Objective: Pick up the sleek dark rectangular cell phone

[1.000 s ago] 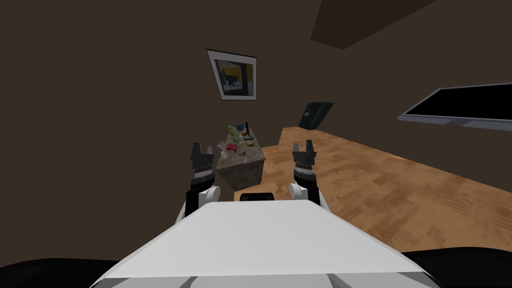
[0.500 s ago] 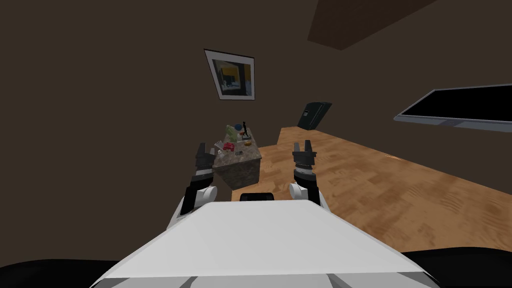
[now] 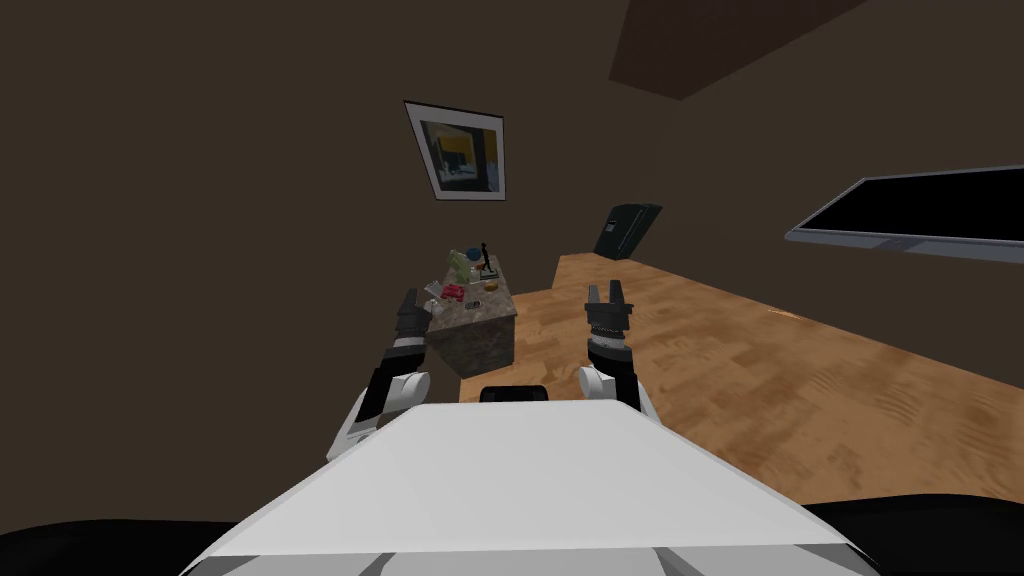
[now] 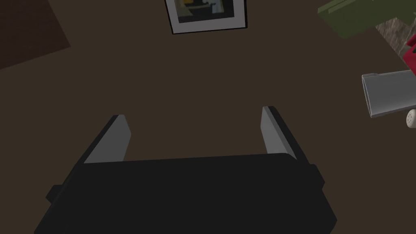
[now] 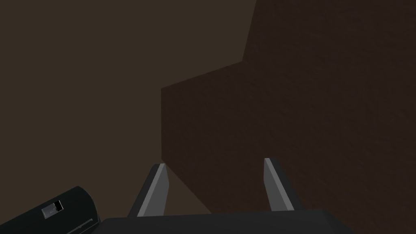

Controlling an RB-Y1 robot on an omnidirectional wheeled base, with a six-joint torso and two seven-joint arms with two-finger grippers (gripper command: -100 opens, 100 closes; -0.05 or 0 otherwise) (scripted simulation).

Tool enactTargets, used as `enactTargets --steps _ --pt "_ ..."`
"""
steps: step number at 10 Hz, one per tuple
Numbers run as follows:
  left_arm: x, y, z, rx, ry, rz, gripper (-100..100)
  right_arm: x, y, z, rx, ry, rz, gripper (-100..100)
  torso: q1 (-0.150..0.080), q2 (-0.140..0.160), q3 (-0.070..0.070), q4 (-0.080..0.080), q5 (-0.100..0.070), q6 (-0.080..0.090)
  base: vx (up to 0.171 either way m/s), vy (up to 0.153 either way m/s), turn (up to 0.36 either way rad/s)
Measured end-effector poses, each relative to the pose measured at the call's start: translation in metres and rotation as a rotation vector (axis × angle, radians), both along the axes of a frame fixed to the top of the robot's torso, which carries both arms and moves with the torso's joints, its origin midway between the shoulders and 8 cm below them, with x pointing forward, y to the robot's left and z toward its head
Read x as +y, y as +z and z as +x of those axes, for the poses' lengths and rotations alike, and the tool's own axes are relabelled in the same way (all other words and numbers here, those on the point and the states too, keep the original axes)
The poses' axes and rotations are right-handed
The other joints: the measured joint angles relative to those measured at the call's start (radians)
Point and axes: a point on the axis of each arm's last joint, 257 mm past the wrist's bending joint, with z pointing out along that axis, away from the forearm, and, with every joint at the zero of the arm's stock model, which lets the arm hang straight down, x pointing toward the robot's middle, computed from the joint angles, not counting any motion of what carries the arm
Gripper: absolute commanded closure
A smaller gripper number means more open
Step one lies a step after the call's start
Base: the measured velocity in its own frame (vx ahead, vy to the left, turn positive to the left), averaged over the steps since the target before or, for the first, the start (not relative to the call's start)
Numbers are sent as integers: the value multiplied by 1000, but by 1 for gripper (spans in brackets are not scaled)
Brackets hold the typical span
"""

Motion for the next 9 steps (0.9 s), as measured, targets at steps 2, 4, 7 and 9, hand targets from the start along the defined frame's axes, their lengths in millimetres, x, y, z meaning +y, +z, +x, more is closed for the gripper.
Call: enactTargets --steps 2,4,7,9 --pt "9 -16 9 62 5 -9 -100 0 0 0 0 0 0 0 0 -1 -1 0 0 0 -11 -97 2" --pt "18 -30 16 123 13 -18 -100 0 0 0 0 0 0 0 -1 -2 -1 0 0 0 -7 -67 4" --pt "30 -49 19 195 24 -28 -100 0 0 0 0 0 0 0 1 -2 -1 0 0 0 0 -62 2" --pt "38 -61 22 243 34 -35 -100 0 0 0 0 0 0 0 0 -2 -1 -1 0 0 -2 -97 2"
